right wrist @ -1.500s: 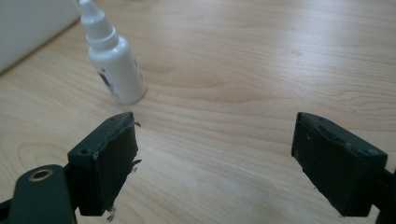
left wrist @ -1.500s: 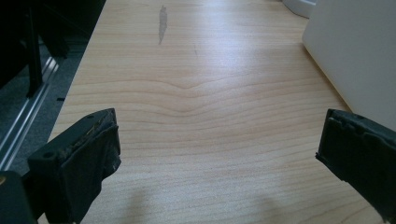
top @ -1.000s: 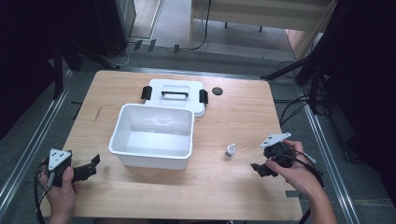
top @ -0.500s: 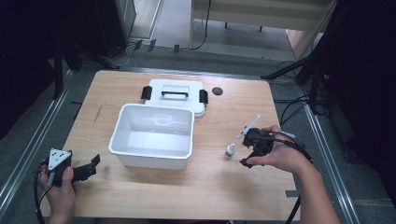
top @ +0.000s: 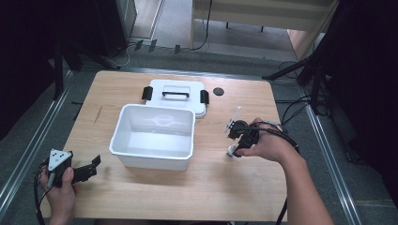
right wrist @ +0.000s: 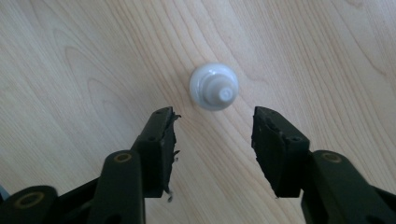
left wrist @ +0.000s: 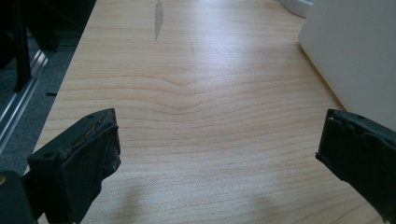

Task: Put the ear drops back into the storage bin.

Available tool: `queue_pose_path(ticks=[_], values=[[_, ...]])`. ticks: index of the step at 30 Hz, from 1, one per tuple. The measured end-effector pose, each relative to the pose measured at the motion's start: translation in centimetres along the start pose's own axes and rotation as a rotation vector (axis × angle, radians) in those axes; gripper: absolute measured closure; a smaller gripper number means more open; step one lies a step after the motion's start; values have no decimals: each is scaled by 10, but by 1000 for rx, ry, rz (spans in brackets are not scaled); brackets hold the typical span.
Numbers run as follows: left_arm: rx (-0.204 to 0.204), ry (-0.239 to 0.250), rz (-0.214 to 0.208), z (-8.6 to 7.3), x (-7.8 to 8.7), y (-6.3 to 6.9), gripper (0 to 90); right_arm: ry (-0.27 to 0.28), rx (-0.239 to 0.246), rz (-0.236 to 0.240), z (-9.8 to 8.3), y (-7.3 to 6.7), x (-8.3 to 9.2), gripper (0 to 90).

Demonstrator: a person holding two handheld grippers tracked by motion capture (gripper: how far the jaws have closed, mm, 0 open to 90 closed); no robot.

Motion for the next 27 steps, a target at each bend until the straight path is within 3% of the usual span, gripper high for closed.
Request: queue_pose_path(ticks=[8, 14, 16, 22, 27], values=[[0, -1, -3, 0, 0, 0, 0, -14, -11, 37, 11, 0, -7, 598], [1, -3, -5, 0, 0, 0, 0, -42, -7, 29, 13, 1, -14, 655], [0, -3, -7, 0, 0, 0, 0, -34, 10, 8, 14, 4, -16, 707], [-1, -4, -8, 0, 0, 1, 0, -34, 18, 30, 14, 1, -17, 714], [-1, -6, -10, 0, 0, 1, 0, -31, 61, 33, 14, -1, -17, 718]])
Point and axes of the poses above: each handheld gripper's, and its own axes: x roughly backward along the jaws, z roughly out of its top, y roughly to its right, the point moved 10 cm from there along -x, roughly forward along the jaws
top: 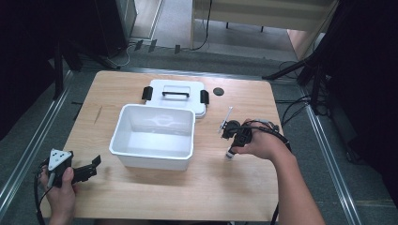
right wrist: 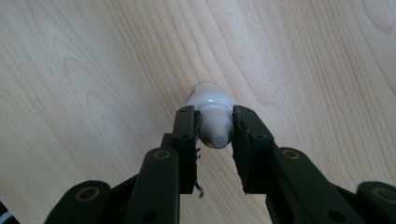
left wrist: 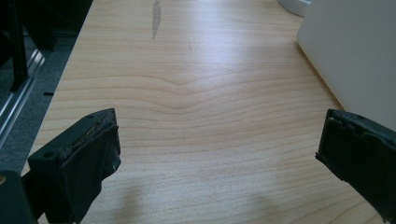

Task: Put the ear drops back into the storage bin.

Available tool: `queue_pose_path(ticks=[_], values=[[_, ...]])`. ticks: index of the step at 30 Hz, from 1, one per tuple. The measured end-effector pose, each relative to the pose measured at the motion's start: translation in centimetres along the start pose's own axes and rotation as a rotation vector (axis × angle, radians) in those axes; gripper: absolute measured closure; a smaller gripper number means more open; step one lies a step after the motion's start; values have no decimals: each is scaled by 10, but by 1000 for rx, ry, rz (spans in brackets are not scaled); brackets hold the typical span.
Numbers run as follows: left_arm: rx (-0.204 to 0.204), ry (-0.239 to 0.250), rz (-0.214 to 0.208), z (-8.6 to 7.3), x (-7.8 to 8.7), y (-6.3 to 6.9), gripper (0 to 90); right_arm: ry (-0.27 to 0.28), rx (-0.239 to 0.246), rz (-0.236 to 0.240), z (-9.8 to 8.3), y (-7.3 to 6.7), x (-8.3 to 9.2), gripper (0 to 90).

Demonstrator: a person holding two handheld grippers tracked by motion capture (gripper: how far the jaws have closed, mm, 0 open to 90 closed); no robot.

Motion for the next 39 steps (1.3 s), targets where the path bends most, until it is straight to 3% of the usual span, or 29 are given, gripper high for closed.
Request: queue_pose_path(ticks=[6, 12, 25, 39], values=[[0, 0, -2, 0, 0, 0, 0, -5, 39, 5, 4, -4, 9, 719], [1, 2, -4, 0, 0, 1, 0, 9, 68, -1, 12, -6, 31, 719], [3, 5, -4, 0, 0, 1, 0, 48, 93, -35, 37, -6, 78, 719], [0, 1, -6, 0, 0, 1, 0, 44, 120, -43, 60, -11, 107, 719]])
Point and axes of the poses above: each handheld gripper's, and its own axes: x roughly backward along the jaws, z roughly out of its top, y roughly to its right, the point moved 10 cm from there along -x, roughly forward along the jaws
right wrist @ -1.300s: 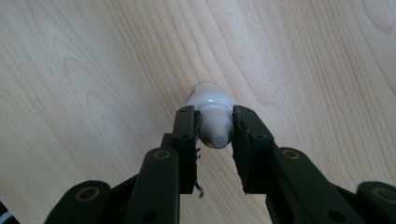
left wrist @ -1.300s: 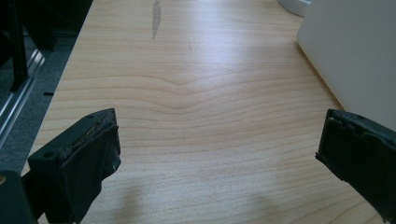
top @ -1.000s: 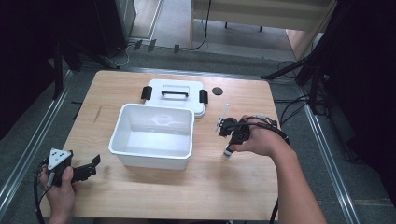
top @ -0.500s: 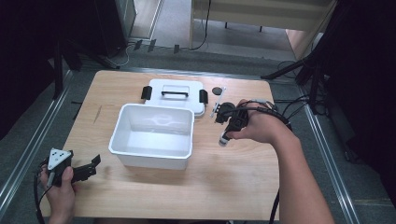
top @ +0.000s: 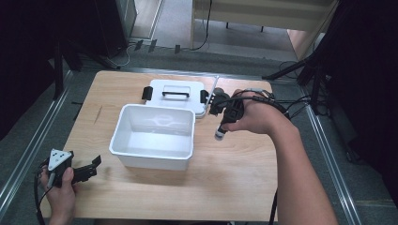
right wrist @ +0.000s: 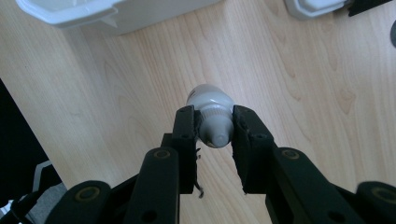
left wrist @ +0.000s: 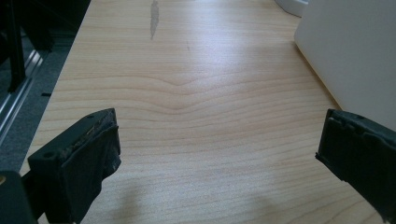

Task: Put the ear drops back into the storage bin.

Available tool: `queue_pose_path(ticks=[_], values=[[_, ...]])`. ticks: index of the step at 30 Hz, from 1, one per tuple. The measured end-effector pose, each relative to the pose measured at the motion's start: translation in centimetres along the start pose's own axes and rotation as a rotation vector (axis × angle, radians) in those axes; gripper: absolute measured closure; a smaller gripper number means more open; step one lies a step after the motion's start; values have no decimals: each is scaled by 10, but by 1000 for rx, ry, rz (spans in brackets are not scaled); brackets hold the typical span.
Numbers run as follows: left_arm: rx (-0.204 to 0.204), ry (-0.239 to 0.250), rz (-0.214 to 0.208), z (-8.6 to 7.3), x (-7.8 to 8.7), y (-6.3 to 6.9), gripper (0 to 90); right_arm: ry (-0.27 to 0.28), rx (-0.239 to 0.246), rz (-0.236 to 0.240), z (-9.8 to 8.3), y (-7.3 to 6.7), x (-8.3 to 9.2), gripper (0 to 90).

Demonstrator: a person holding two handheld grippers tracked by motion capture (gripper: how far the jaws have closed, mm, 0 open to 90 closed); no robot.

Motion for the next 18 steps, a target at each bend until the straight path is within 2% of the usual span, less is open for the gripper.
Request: queue_pose_path(ticks=[9, 14, 18], values=[[2, 1, -2, 0, 0, 0, 0, 18, 28, -6, 21, -3, 17, 719], [1, 2, -3, 0, 0, 0, 0, 8, 42, -9, 30, -4, 24, 719], [3, 2, -5, 0, 0, 0, 0, 13, 69, -9, 46, -7, 31, 719]])
Point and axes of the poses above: each handheld gripper's, and its own axes: x roughly backward along the jaws, z roughly out of its top, y roughly to its right, the point moved 10 cm from there along -x, roughly forward along the jaws
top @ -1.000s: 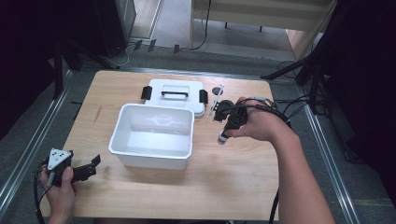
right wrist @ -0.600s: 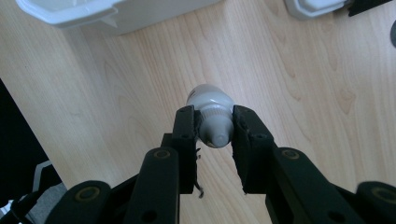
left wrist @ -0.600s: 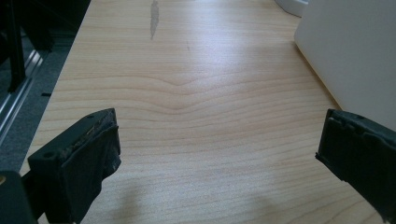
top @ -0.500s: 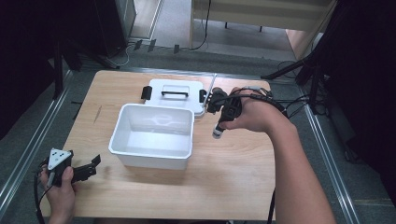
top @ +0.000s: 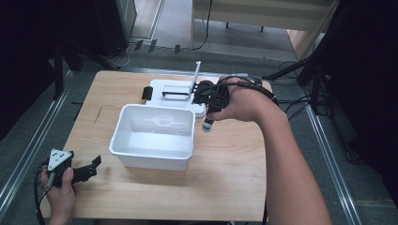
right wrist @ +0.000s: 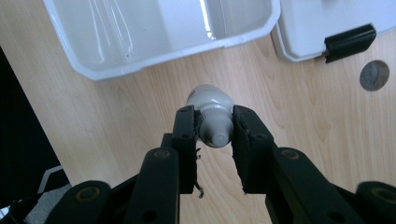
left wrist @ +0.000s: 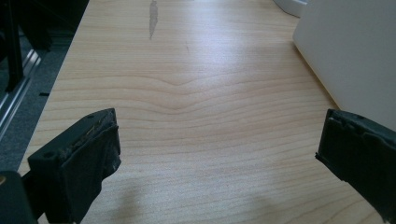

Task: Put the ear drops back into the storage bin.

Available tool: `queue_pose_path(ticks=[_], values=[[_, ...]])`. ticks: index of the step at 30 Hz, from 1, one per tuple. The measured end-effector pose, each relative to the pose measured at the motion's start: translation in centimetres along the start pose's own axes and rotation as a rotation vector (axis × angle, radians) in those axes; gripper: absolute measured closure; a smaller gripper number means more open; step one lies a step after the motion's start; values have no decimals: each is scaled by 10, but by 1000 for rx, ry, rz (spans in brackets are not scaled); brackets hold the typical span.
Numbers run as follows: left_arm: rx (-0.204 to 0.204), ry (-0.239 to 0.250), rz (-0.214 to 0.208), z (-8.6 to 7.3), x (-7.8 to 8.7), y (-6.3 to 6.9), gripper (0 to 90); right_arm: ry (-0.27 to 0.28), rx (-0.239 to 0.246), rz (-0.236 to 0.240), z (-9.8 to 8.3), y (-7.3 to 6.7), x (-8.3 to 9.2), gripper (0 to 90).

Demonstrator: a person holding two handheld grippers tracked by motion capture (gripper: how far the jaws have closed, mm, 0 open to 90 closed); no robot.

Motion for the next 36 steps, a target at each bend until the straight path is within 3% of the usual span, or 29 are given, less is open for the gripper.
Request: queue_pose_path(ticks=[14, 24, 36], values=[[2, -1, -4, 0, 0, 0, 0, -1, 57, -2, 37, -10, 6, 720], [8, -1, -7, 0, -1, 0, 0, 6, 103, 5, 58, -17, -8, 719], [5, -11, -12, -1, 0, 0, 0, -1, 130, 27, 62, -23, -33, 719]])
Point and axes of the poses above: each handheld gripper's, and its own axes: x roughly backward along the jaws, z roughly out of its top, y roughly to its right, the point moved 10 cm from there along -x, roughly forward along the jaws
